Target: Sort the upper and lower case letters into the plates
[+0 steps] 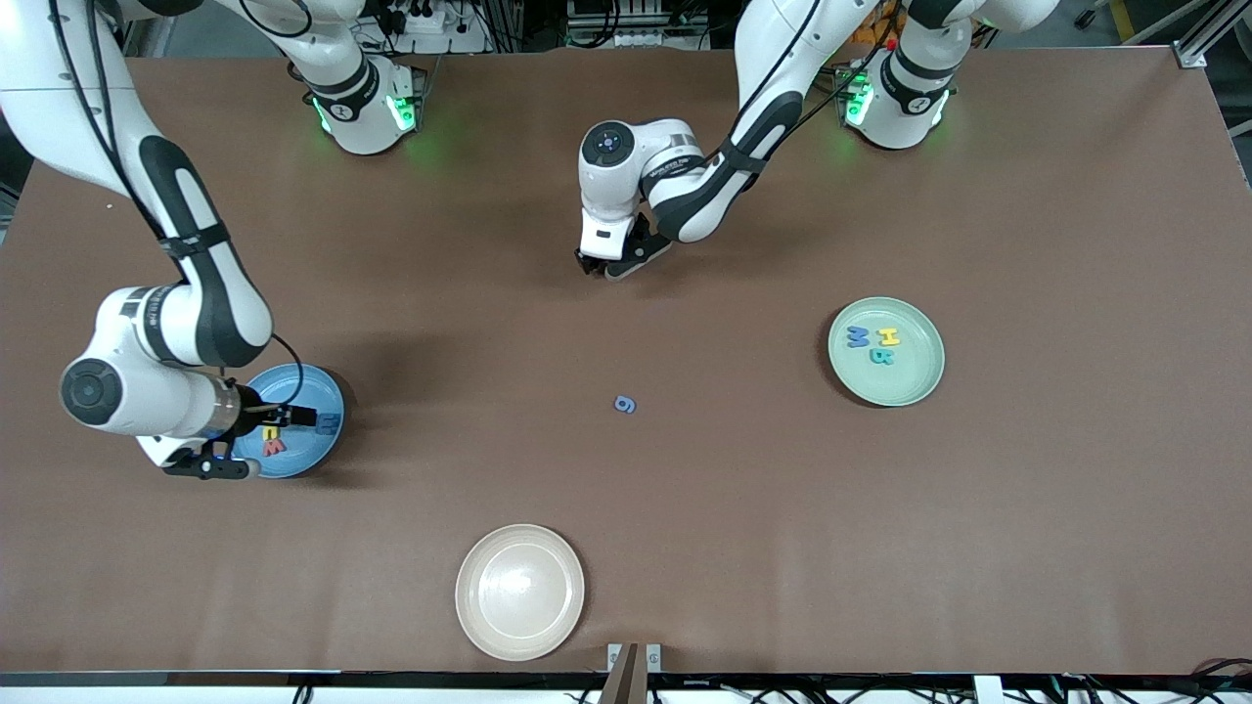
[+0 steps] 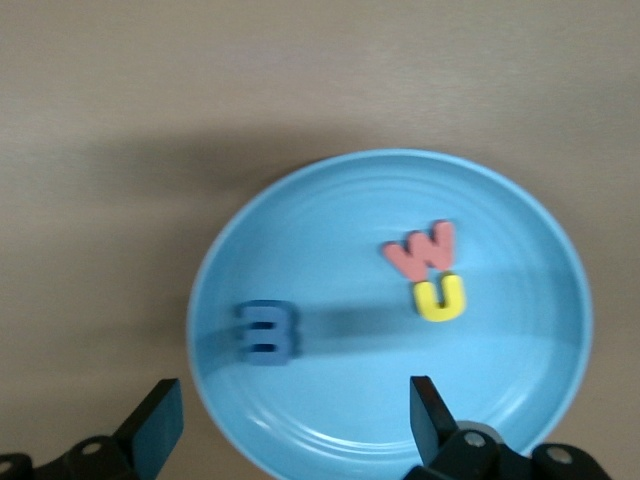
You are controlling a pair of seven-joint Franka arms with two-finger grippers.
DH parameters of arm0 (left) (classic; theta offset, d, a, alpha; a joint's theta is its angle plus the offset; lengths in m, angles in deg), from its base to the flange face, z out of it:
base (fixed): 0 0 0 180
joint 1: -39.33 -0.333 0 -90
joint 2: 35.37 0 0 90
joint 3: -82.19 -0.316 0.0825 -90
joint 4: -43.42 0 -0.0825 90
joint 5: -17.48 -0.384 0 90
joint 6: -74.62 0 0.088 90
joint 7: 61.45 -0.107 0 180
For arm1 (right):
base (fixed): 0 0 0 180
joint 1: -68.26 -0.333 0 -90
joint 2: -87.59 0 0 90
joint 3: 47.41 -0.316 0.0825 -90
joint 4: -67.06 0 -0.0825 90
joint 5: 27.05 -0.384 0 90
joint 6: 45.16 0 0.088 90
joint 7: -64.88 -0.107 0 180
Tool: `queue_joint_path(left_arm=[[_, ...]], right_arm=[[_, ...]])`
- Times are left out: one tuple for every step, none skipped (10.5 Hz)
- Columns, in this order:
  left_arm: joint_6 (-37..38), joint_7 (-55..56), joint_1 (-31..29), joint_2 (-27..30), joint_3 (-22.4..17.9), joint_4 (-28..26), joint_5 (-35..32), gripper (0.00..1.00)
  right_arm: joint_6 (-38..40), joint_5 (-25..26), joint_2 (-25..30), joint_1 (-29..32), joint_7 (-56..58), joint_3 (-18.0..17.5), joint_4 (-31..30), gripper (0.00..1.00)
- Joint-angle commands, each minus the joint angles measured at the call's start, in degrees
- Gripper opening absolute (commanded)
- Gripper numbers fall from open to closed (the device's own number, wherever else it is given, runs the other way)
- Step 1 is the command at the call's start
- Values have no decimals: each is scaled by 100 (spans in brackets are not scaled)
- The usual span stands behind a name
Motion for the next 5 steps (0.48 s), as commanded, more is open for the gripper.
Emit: queue_joint_path(left_arm=[[14,226,96,-70,-91,22,-158,52],[14,235,96,-70,-82,22,-158,53],[14,244,96,-62,-82,31,-149,59],[14,244,105,-61,-82,31,-149,59],[14,244,96,-53,-82,40,-132,59]], right_arm=[[30,69,31,-302,-627,-14,70,100],[30,52,31,-434,-856,-14,105,100],[38,34,23,-574,-1050,-14,157,100],[30,16,23,-680,-1208,-14,167,100],[30,16,-4,-759,-1323,-14,202,100]])
